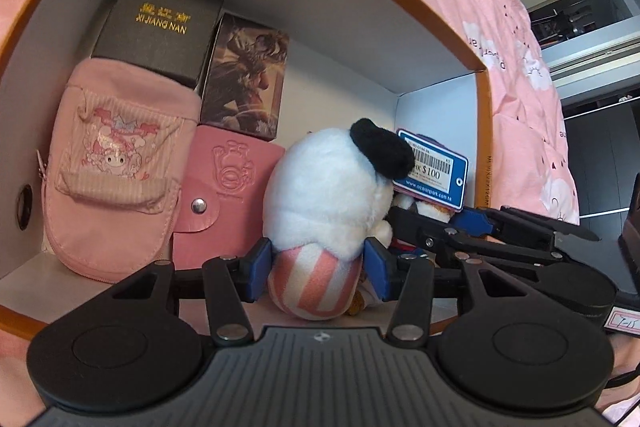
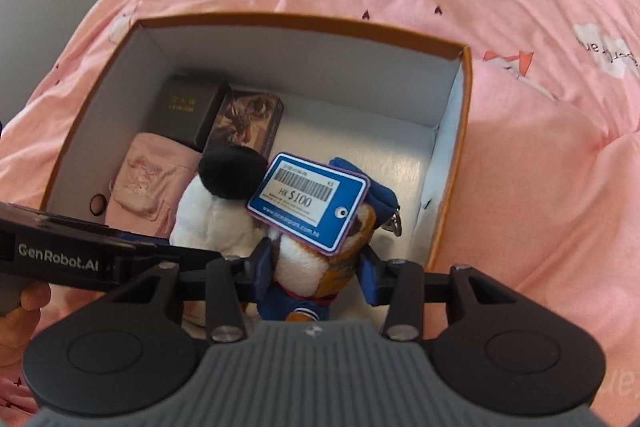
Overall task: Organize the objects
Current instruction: 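Lift both plush toys with both tools over the orange box, then lower both plush toys into the orange box and open both tools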
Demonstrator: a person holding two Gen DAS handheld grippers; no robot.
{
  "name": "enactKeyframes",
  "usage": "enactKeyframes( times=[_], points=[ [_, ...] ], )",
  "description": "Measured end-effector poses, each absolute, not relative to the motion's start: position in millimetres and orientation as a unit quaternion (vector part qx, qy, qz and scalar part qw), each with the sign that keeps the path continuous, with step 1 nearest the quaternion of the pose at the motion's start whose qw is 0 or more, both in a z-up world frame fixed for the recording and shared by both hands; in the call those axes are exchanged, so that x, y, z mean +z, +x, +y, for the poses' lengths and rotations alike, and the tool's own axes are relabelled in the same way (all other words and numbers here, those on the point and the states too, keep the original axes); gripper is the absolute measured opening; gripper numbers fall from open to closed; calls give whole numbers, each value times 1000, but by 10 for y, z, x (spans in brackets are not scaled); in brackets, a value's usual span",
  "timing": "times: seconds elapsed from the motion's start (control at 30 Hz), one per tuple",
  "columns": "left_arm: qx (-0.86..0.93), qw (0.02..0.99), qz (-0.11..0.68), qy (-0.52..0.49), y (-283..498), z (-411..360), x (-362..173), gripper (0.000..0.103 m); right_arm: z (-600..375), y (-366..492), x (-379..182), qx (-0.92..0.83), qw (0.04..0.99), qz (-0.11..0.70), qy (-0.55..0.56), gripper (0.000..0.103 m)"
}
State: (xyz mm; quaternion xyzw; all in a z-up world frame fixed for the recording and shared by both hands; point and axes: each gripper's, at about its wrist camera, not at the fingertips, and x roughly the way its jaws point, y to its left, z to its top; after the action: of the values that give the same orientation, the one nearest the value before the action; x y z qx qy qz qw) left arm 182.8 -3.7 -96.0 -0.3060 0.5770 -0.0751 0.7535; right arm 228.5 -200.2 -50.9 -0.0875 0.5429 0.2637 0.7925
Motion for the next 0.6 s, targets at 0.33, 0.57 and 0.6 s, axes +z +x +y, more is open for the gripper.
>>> enactKeyframes(
  times=[0.33, 0.57, 0.6],
  points=[
    [-74, 756, 572, -308, 1797, -1, -1028, 57, -1838, 2422, -575, 238, 773, 576, -119, 45],
    [-83, 787, 550, -267, 1659, 26, -862, 58, -1731, 2377, -601, 227, 769, 582, -135, 48],
    [-90, 791, 545, -264, 1640, 33, -830, 58, -1700, 2355, -617, 227, 768, 580, -147, 49]
  ],
)
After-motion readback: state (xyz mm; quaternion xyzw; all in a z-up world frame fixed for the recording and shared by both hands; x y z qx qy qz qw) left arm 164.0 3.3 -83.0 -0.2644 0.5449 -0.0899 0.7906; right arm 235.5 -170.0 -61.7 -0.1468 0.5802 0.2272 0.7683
